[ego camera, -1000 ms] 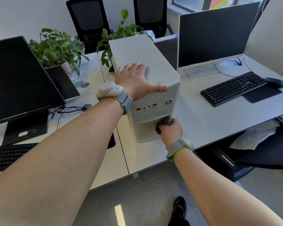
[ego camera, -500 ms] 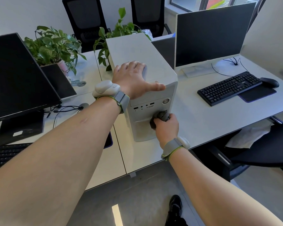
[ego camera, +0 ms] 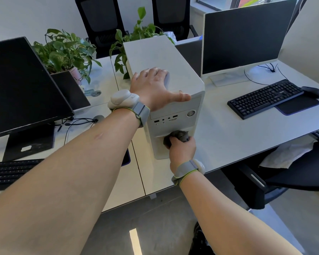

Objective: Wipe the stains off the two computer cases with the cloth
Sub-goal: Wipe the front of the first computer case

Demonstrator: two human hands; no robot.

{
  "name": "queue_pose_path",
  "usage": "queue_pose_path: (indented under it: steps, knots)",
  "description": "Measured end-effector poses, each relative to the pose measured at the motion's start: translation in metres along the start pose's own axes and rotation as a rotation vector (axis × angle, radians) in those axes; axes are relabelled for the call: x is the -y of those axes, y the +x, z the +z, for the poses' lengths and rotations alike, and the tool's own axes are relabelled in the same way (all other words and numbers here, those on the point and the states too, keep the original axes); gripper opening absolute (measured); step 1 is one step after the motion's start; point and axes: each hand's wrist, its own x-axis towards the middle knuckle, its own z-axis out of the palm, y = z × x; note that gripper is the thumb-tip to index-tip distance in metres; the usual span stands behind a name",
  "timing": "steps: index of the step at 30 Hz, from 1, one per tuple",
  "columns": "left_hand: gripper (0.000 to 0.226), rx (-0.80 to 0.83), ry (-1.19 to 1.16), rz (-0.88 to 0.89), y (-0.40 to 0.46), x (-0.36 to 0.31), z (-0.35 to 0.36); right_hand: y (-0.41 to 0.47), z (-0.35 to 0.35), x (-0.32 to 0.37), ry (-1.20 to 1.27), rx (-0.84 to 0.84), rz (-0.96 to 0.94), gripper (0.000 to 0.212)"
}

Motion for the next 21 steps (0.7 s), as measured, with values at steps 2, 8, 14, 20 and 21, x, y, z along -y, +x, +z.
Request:
queue_pose_path:
  steps: [2, 8, 14, 20, 21]
  knots:
    - [0.123, 0.002, -0.002, -0.001, 0.000, -0.001, 0.000, 0.001, 0.004, 0.000, -0.008, -0.024, -0.002, 0.020]
    - [0.124, -0.002, 0.004, -0.003, -0.001, -0.002, -0.001, -0.004, 0.006, -0.004, 0.000, 0.003, 0.131, 0.023]
    - [0.125, 0.004, -0.001, -0.006, 0.000, -0.002, -0.001, -0.013, 0.019, 0.005, 0.008, -0.015, 0.031, 0.030]
    - [0.123, 0.004, -0.001, -0.010, -0.001, -0.003, -0.001, -0.018, 0.017, 0.006, 0.029, 0.023, 0.066, 0.029]
    - [0.123, 0.004, -0.001, -0.013, -0.001, -0.003, -0.001, -0.020, 0.017, 0.007, 0.046, 0.033, 0.094, 0.029]
